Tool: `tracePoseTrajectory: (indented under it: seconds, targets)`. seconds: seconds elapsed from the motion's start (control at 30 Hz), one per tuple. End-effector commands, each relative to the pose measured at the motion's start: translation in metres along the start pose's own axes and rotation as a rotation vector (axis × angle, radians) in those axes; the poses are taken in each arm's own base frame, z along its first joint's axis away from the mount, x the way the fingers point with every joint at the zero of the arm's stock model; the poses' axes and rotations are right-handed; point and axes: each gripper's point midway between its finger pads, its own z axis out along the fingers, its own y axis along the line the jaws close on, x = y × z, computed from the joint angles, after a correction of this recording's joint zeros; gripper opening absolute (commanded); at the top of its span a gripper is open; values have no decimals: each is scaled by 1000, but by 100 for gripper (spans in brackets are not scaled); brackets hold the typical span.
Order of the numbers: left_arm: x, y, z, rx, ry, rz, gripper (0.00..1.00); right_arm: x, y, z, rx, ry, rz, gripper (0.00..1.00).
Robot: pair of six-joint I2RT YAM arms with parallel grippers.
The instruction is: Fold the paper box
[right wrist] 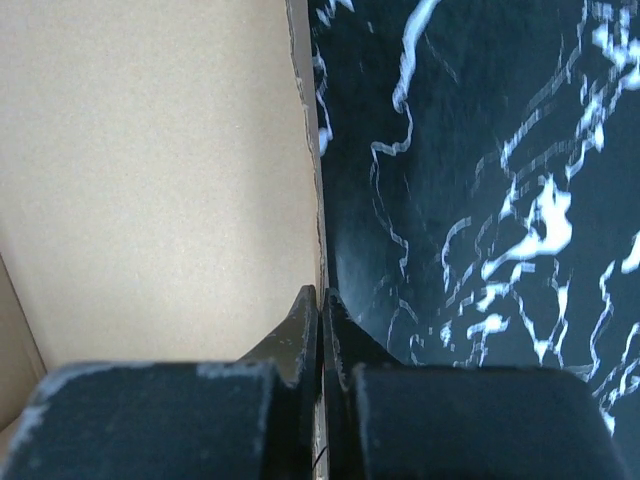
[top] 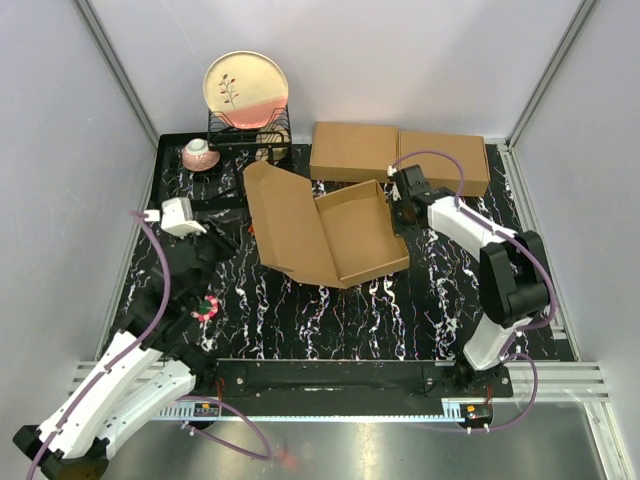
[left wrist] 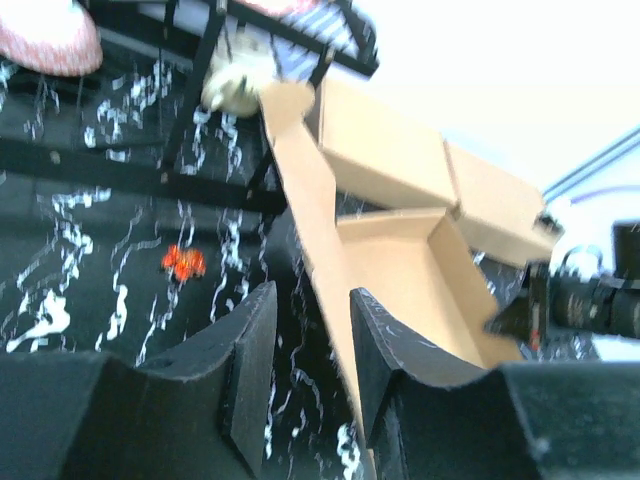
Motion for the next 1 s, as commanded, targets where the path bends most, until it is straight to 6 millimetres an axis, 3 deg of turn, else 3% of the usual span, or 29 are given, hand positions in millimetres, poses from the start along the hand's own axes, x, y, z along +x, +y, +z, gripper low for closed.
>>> tracePoseTrajectory:
  seconds: [0.0, 0.1, 0.27, 0.4, 0.5, 0.67, 0.8, 0.97]
  targets:
    - [-66, -14, -13, 5, -160, -4, 38, 6, -2, -32, 29, -48, 160, 0]
    - [-81, -21, -18, 28, -191, -11, 39, 9, 6, -63, -38, -125, 159, 0]
    - [-87, -23, -21, 41, -210, -18, 39, 25, 7, -102, -80, -164, 153, 0]
    - [-86, -19, -23, 30, -214, -25, 39, 32, -7, -139, -13, -216, 321, 0]
    - [-84, -17, -24, 23, -208, -40, 40, 37, -6, -150, -13, -239, 502, 0]
    - [-80, -16, -26, 21, -191, -78, 40, 46, -8, -146, -8, -271, 768, 0]
    - [-76, -9, -25, -22, -178, -87, 40, 66, -5, -132, -3, -249, 1044, 0]
    - [-55, 1, -17, -67, -129, -102, 40, 79, 7, -115, 51, -236, 1197, 0]
